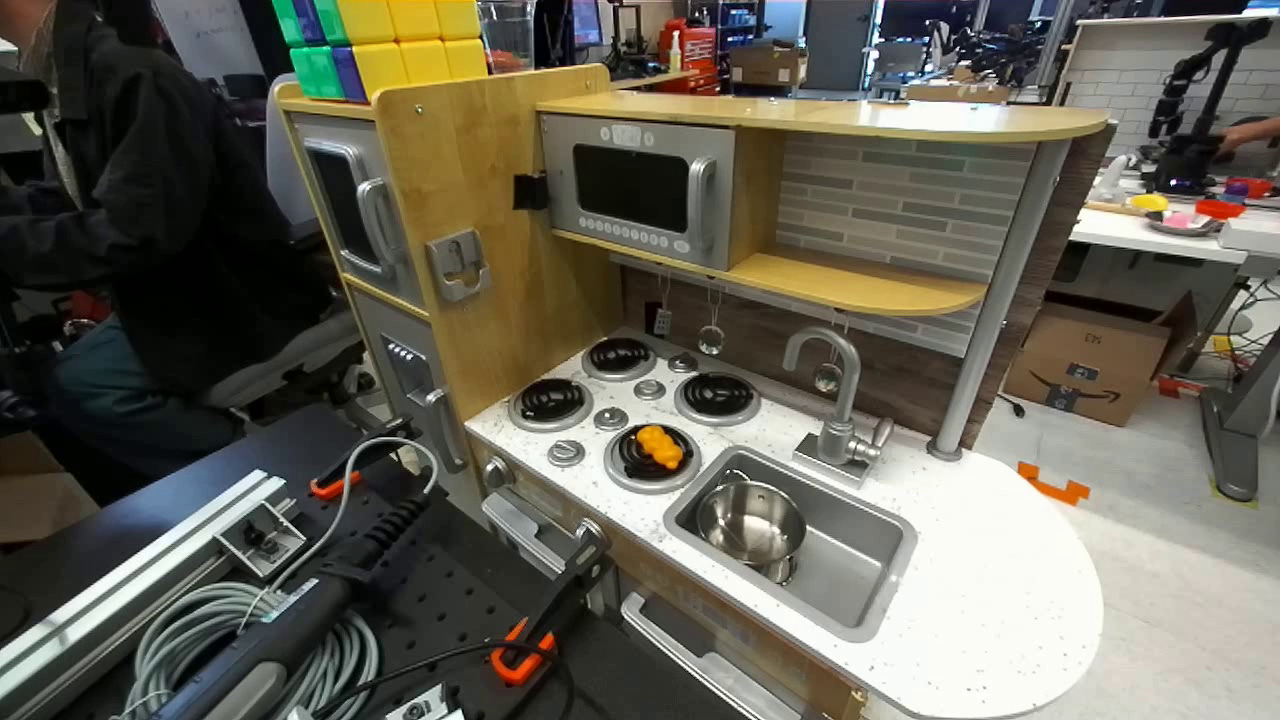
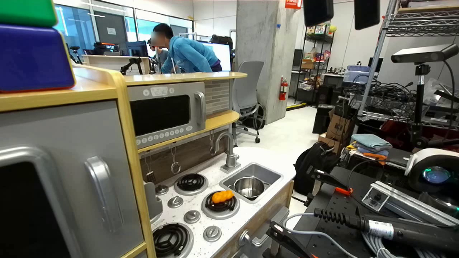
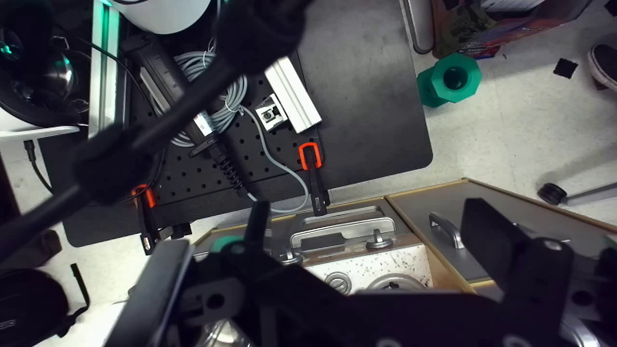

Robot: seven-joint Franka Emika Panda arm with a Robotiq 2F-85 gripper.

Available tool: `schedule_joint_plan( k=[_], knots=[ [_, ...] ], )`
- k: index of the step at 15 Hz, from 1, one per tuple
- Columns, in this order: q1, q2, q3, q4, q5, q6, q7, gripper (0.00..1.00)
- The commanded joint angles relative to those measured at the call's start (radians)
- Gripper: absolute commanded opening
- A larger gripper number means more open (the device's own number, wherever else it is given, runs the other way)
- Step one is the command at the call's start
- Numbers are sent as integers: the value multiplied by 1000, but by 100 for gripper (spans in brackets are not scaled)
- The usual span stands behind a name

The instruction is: Put the thing on the stove in the pot in the sink

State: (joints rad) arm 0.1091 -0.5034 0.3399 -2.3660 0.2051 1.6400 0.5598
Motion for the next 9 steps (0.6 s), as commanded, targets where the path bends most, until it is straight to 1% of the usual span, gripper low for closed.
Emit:
schedule_joint_plan(
  k=[1,7,8,9],
  knots=[
    [12,2,-10,1,-5,0,4,100],
    [12,2,-10,1,-5,0,4,100],
    [-34,44,-5,22,0,14,116,100],
    [-25,112,-12,62,-63,-51,39,100]
  ],
)
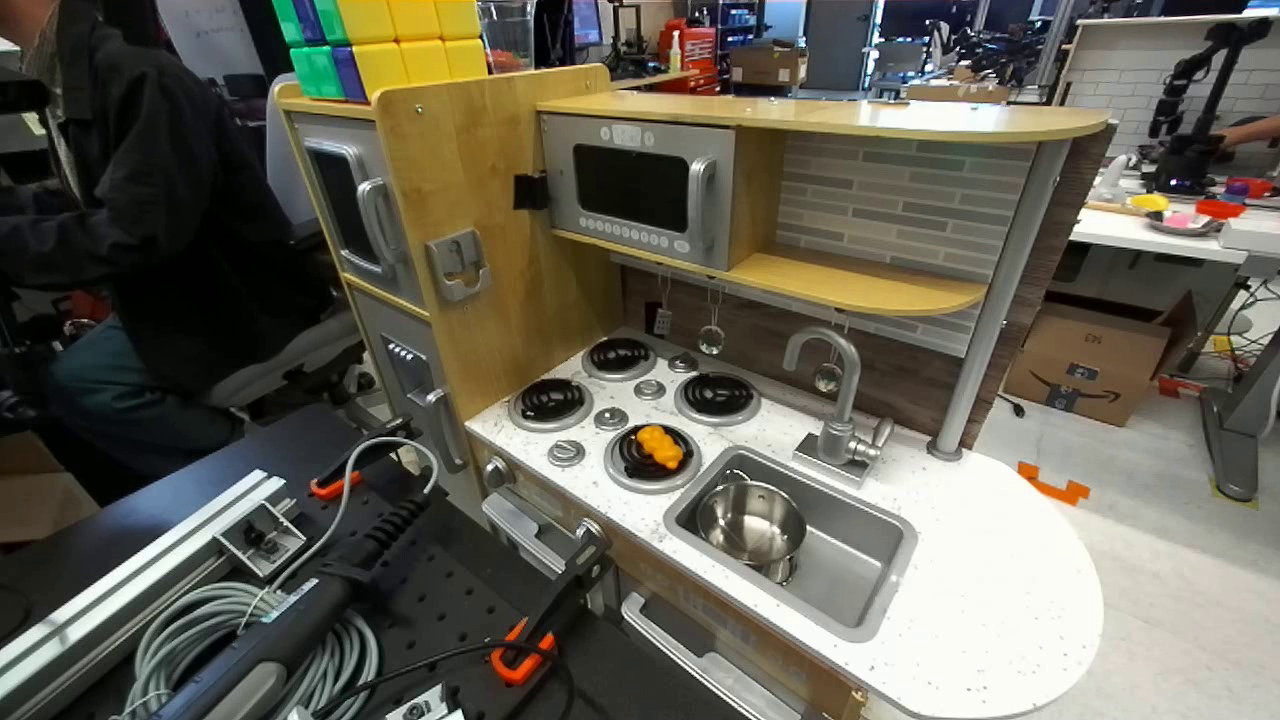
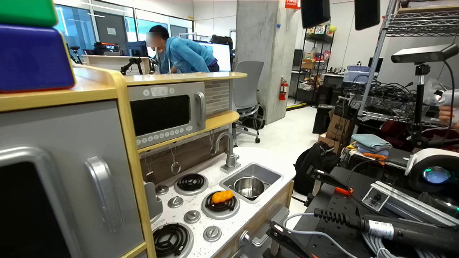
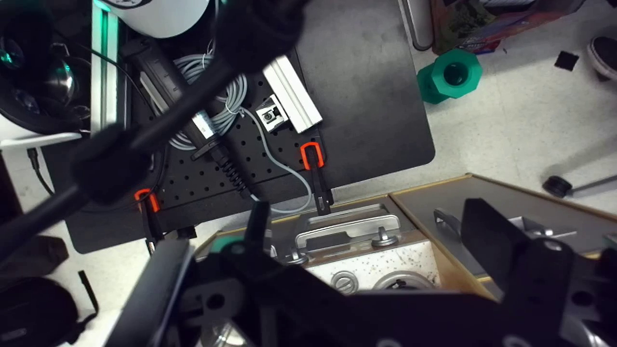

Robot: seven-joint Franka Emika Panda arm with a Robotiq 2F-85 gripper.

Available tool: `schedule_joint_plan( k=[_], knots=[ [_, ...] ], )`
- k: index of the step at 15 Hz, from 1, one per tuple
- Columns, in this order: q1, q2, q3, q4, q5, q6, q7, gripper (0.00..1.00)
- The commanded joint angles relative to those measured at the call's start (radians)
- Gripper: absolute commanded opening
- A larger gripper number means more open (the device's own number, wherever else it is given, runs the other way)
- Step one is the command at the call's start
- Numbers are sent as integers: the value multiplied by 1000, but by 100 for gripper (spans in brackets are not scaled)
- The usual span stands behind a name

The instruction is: Put the thing on the stove in the pot in the sink

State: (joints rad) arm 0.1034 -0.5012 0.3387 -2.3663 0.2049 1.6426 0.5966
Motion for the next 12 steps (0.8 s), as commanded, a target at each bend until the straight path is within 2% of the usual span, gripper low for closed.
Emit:
schedule_joint_plan(
  k=[1,2,5,9,12],
  knots=[
    [-4,146,-21,63,-105,-17,-99,100],
    [-16,198,-14,79,-128,5,-84,100],
    [-42,366,7,87,-179,214,132,100],
    [-25,620,-70,150,-267,427,374,100],
    [-5,801,-175,237,-333,493,507,100]
  ],
)
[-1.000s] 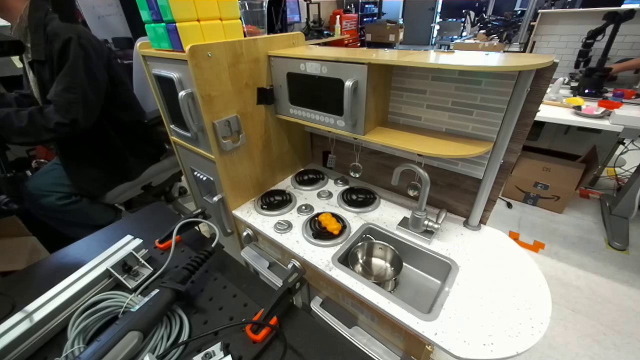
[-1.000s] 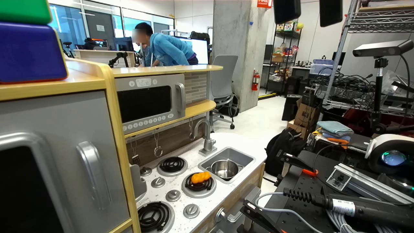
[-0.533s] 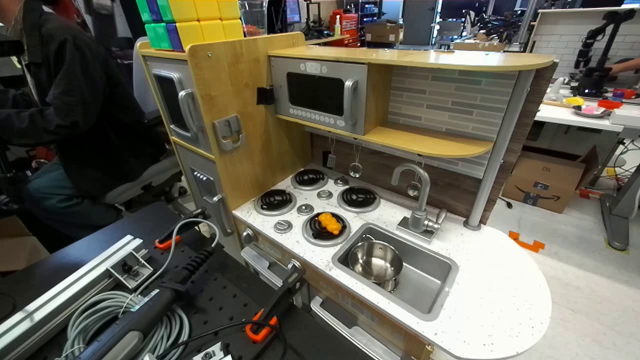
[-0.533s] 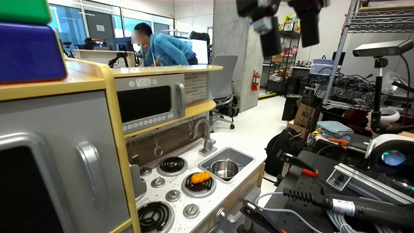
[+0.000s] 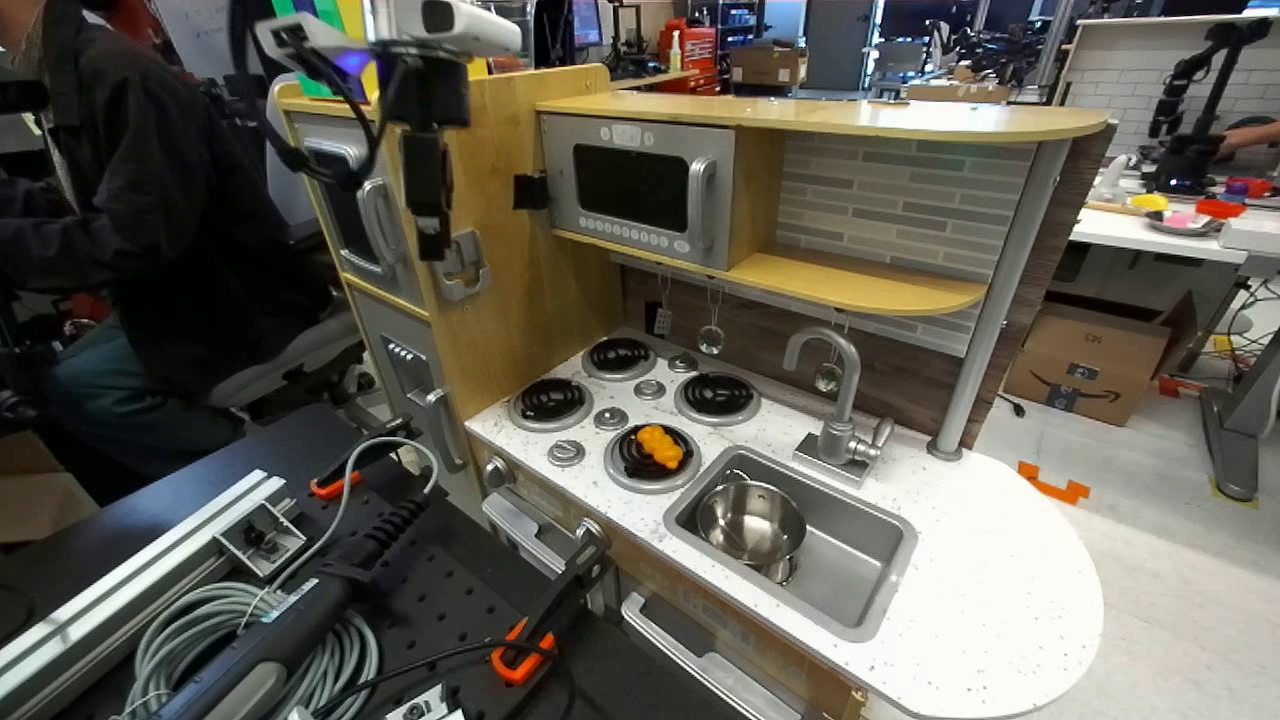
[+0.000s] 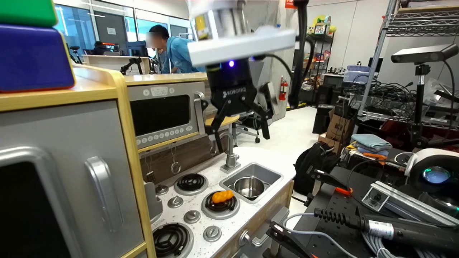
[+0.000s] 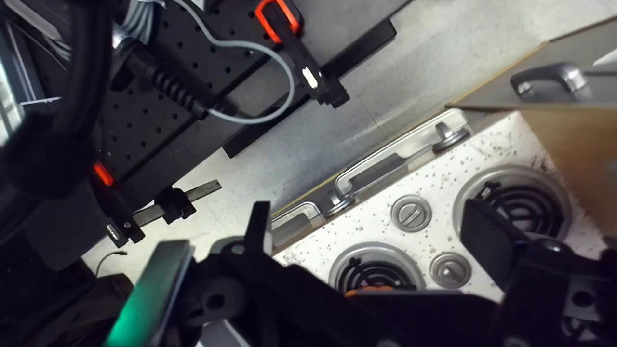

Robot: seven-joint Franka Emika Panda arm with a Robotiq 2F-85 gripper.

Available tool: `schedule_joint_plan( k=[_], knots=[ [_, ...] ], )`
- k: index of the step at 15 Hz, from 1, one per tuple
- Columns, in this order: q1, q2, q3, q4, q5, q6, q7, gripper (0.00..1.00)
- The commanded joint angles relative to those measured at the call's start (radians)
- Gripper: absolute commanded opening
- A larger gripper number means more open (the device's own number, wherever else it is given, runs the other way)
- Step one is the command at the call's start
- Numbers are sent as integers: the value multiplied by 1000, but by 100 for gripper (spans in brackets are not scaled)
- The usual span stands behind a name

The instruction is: Put the thing on the stove in the pot in the sink

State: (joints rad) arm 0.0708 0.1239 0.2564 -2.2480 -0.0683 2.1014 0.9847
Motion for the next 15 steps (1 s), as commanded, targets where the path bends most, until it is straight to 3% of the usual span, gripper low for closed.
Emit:
schedule_joint_plan(
  k=[1,2,3,6,11,15],
  knots=[
    [32,229,-127,155,-53,38,139,100],
    [29,242,-147,178,-12,8,114,100],
    [49,169,-143,92,-11,36,74,100],
    [46,249,-183,157,-7,36,73,100],
    [57,250,-180,168,-7,34,87,100],
    [59,347,-210,172,-10,302,79,100]
  ],
)
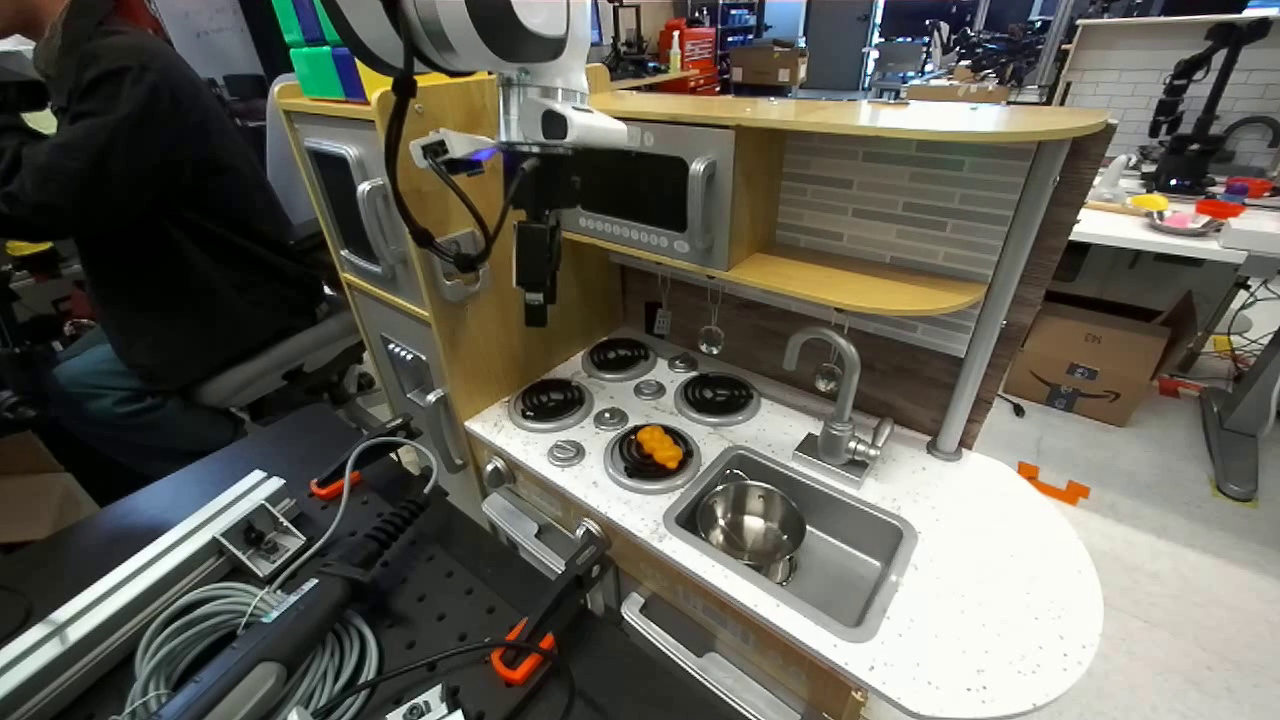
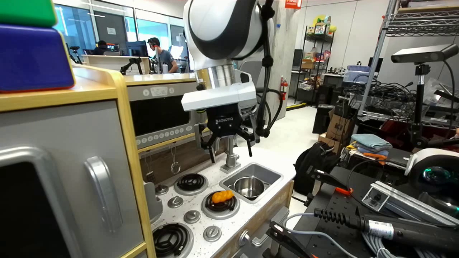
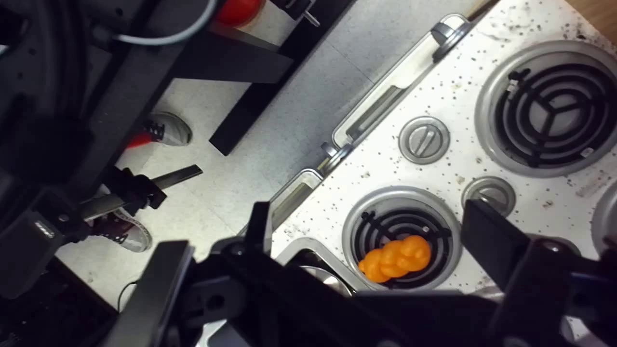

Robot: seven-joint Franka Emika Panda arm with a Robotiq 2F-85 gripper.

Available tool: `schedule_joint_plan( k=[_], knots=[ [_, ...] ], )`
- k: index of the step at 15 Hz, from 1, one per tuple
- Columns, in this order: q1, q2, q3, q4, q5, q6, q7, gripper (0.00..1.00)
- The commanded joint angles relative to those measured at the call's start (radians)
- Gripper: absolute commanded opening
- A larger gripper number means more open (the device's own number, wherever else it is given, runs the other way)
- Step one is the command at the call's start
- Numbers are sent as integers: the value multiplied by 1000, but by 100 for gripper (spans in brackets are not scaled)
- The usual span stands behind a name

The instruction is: Put the thing on the stove in the pot in the sink

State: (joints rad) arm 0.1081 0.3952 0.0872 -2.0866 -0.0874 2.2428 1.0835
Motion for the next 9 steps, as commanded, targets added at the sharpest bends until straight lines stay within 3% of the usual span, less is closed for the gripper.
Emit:
schedule_joint_plan(
  k=[1,4,9],
  knots=[
    [23,115,-57,17,-11,236,-37,100],
    [19,232,-115,66,-5,347,-83,100],
    [33,406,-236,183,-7,426,-127,100]
  ],
)
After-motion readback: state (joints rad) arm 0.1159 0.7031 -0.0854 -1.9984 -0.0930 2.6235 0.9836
